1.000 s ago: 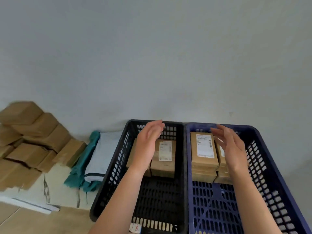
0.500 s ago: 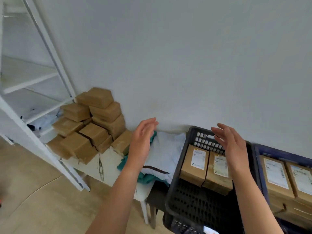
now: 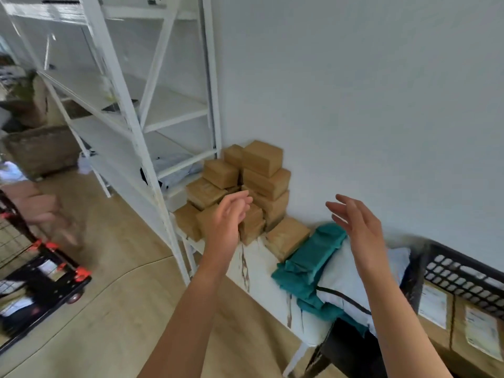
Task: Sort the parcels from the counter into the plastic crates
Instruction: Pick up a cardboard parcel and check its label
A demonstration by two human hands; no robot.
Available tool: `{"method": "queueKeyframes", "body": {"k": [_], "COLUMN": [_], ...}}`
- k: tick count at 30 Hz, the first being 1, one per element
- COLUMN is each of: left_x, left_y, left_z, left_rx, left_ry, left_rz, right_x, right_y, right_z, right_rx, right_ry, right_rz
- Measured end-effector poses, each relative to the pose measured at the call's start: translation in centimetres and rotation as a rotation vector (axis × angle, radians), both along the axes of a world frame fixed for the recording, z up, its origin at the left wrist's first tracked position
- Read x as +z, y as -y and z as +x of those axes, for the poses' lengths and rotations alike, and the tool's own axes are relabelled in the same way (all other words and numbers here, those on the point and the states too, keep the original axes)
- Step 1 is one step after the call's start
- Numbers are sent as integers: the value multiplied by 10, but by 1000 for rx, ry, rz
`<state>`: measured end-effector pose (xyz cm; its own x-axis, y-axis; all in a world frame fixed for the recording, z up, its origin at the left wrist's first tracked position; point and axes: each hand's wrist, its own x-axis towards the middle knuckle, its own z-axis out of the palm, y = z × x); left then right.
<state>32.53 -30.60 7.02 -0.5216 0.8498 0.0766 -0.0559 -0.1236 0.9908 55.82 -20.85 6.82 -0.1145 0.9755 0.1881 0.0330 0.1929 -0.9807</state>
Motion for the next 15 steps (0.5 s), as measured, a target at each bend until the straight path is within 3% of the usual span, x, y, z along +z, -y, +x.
{"method": "queueKeyframes", "body": {"k": [15], "left_x": [-23], "left_y": [-71], "left_z": [-175], "left_rx": [192], "left_ry": [-97], "left_rz": [-103], "right_x": [-22], "right_y": [-114], "right_z": [-216], "right_rx": [192], "right_ry": [24], "right_rz": [-67]}}
